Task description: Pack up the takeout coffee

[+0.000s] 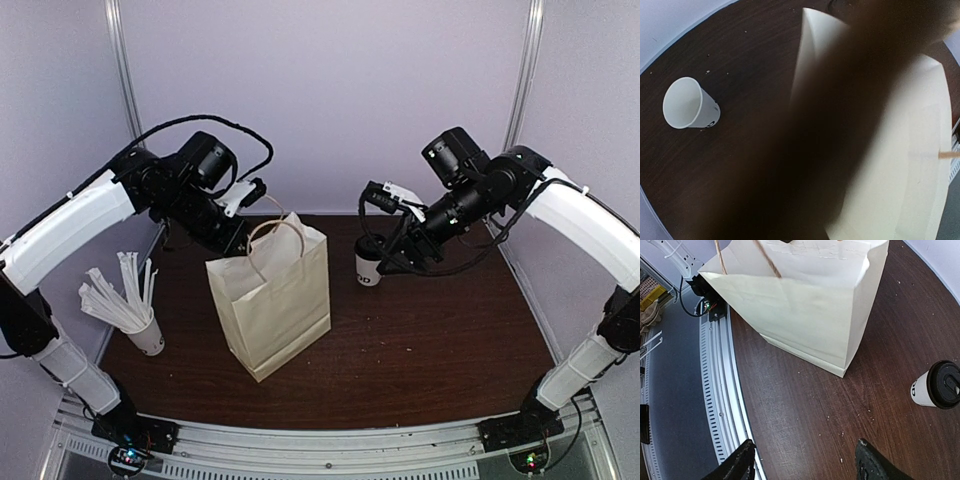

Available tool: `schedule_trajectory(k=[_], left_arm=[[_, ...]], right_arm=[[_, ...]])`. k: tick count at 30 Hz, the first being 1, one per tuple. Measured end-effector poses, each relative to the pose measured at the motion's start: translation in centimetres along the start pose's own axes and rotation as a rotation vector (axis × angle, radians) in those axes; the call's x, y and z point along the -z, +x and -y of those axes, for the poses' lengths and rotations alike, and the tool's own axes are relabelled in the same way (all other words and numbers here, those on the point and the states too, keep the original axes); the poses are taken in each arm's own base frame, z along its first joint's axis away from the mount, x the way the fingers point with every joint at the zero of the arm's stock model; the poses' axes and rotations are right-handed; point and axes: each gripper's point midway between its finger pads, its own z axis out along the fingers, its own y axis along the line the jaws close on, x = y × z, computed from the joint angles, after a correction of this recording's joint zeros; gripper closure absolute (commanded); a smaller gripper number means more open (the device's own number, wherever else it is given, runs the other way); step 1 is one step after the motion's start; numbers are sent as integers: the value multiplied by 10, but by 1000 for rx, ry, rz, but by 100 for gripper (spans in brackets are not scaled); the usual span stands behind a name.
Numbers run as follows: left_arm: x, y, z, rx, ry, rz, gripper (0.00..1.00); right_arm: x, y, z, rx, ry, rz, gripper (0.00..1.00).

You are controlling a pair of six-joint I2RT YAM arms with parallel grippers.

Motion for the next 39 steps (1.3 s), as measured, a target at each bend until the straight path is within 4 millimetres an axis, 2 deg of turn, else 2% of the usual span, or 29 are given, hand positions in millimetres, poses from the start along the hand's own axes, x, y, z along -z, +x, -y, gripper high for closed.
schedule_trajectory(k=[5,9,13,16,21,24,32,35,39], left_arm=[[-4,-9,7,-59,32,0,100],[0,-22,18,-154,42,31,100],[14,-35,46,-339,24,93,100],[16,-34,72,-481,10,111,100],[1,-19,108,-667,-33,104,100],[-6,-3,129,-772,-69,109,100],[0,28,177,-948,-151,248,100],[4,28,187,-958,-179,292,100],[6,22,186,-942,-215,323,100]], right_arm=[[1,5,14,-26,46,-10,33],[11,14,46,-103,118,-2,33],[30,24,84,-189,204,27,33],[42,34,101,-239,249,44,33],[44,46,111,-276,269,39,33],[44,50,115,-287,274,37,33],[40,56,120,-297,278,34,33],[38,61,121,-308,276,24,33],[39,60,122,-308,274,30,33]])
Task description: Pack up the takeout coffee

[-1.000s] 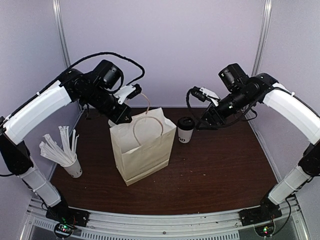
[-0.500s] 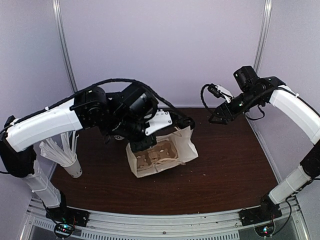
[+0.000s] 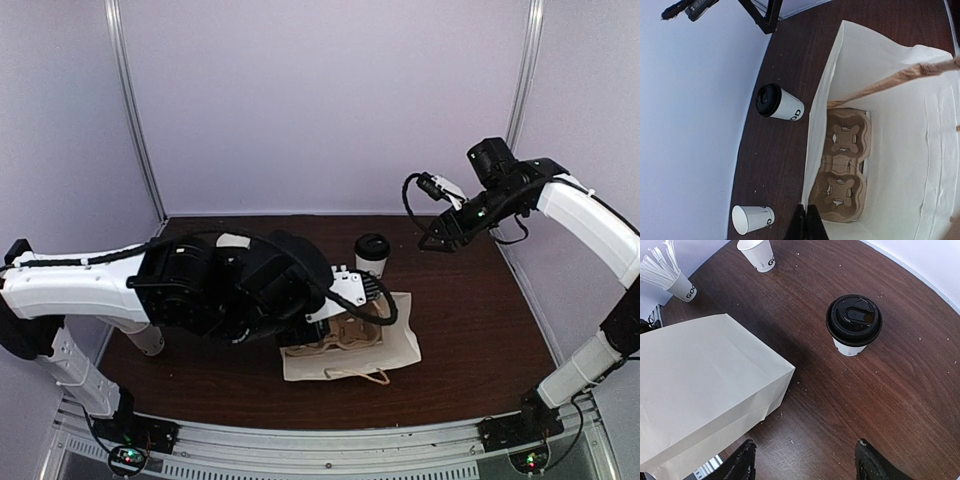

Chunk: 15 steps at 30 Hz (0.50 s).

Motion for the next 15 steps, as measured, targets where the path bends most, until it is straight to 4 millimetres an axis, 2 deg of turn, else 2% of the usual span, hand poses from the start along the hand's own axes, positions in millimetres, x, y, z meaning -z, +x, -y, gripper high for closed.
schedule_trajectory(k=[5,8,11,12,13,15], left_arm=[[-1,-1,-8,12,-38,1,100],[-4,0,-14,45,-13,-2,100],[-15,4,-37,156,41,-1,100],[-22,10,-50,212,61,-3,100],[-27,16,-57,250,74,-8,100],[-39,31,-76,348,117,-16,100]], right_arm=[[1,-1,-7,16,-41,10,33],[9,-2,-24,72,-119,20,32],[36,-8,-57,193,-246,69,32],[47,-9,-68,239,-285,91,31],[67,-10,-89,310,-351,125,30],[84,-10,-110,383,-409,156,26]])
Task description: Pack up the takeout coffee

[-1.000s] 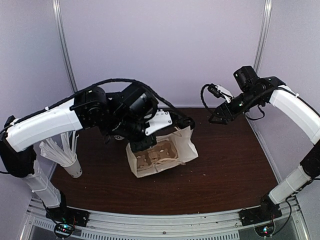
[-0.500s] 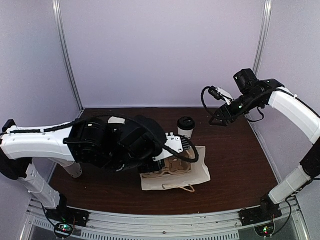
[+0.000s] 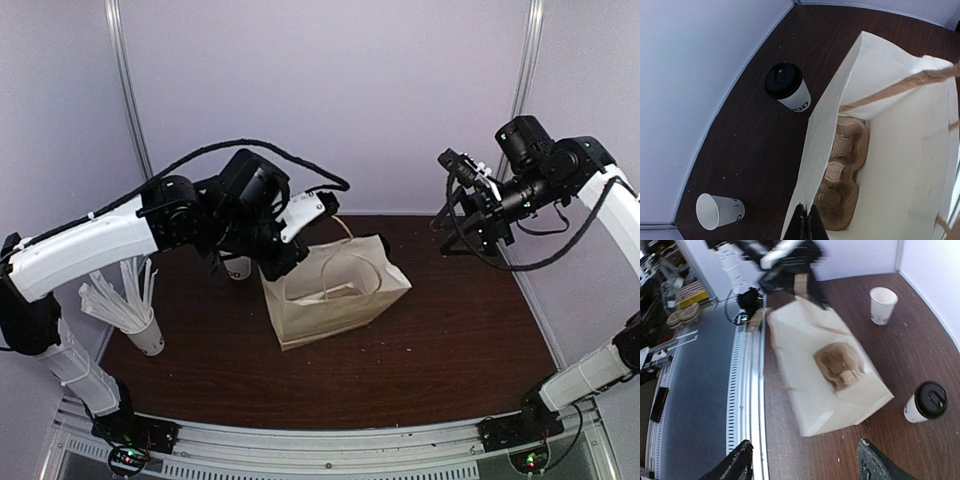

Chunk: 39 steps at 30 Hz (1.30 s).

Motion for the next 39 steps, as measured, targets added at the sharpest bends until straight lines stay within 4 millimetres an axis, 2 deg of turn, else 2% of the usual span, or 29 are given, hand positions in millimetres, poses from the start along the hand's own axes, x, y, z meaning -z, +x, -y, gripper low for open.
schedule_trajectory(k=[2,4,5,6,8,10,13,15,17,19,23,26,29,35,39], left_arm=[[-7,7,-17,85,41,-4,100],[-11,10,-27,156,86,5,100],[-12,10,-28,180,108,11,100],[-13,10,-28,201,132,16,95],[-14,7,-26,230,176,30,84],[-15,4,-24,249,209,45,75],[-18,2,-23,271,235,49,73],[-20,1,-29,290,233,56,73],[-21,0,-38,308,220,71,74],[-22,-3,-46,324,203,90,74],[-22,-9,-57,337,175,137,75],[-18,-14,-63,341,157,171,79],[-10,-25,-73,359,139,224,100],[-2,-37,-99,407,134,297,100],[9,-64,-106,413,167,363,100]], right_arm=[[0,-9,-31,75,-73,15,25],[-10,-12,-57,126,-148,5,25],[-15,-13,-64,131,-172,-5,25],[-23,-13,-68,139,-186,-21,25],[-38,-12,-63,128,-185,-57,25],[-57,-10,-46,98,-158,-101,26],[-82,-10,-17,57,-117,-138,28],[-94,-14,-2,35,-100,-139,34],[-101,-19,6,24,-87,-128,46],[-105,-28,9,25,-82,-108,66],[-108,-50,12,40,-79,-56,88],[-109,-58,11,48,-82,-38,100],[-110,-60,9,52,-85,-34,100],[-104,-72,6,80,-76,-6,100],[-85,-96,3,134,-29,47,100]])
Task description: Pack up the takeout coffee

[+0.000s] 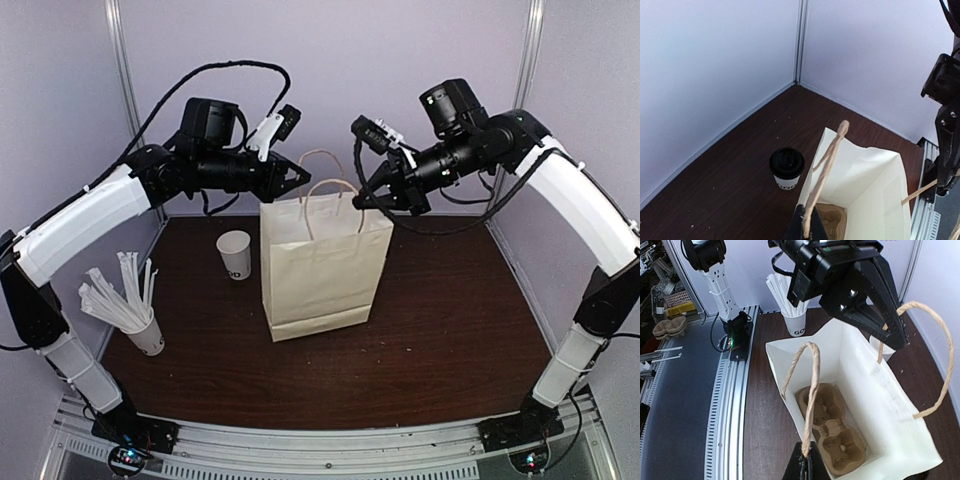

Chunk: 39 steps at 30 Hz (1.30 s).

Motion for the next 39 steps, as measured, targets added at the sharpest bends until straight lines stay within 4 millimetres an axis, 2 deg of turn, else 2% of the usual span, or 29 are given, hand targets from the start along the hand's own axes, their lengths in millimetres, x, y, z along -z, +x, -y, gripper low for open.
schedule_trajectory(k=[2,7,11,15,28,29,30,31,32,33,34,37,39], left_arm=[[3,-18,6,-2,27,38,100],[15,-66,19,-16,85,140,100],[24,-88,26,-25,117,190,100],[26,-97,31,-23,143,205,100],[14,-94,32,-3,170,188,100],[14,-94,32,-3,171,189,94],[14,-95,33,-3,172,190,67],[14,-95,33,-2,173,190,45],[14,-95,33,-6,172,191,25],[14,-95,33,0,172,190,6],[14,-95,32,0,167,190,3],[8,-89,22,8,115,185,2],[4,-83,12,17,65,172,2]], right_arm=[[13,-17,-2,38,28,35,100],[62,-75,-18,152,108,172,100],[97,-106,-33,216,158,263,100],[104,-109,-35,215,182,272,100],[94,-95,-27,173,183,221,100],[93,-94,-27,170,182,218,96],[93,-94,-27,168,181,215,78],[92,-93,-26,166,181,212,56],[91,-91,-26,162,182,207,42],[89,-89,-25,155,182,201,35],[88,-86,-23,152,184,192,30],[82,-76,-17,133,201,156,15],[80,-70,-11,127,223,135,10]])
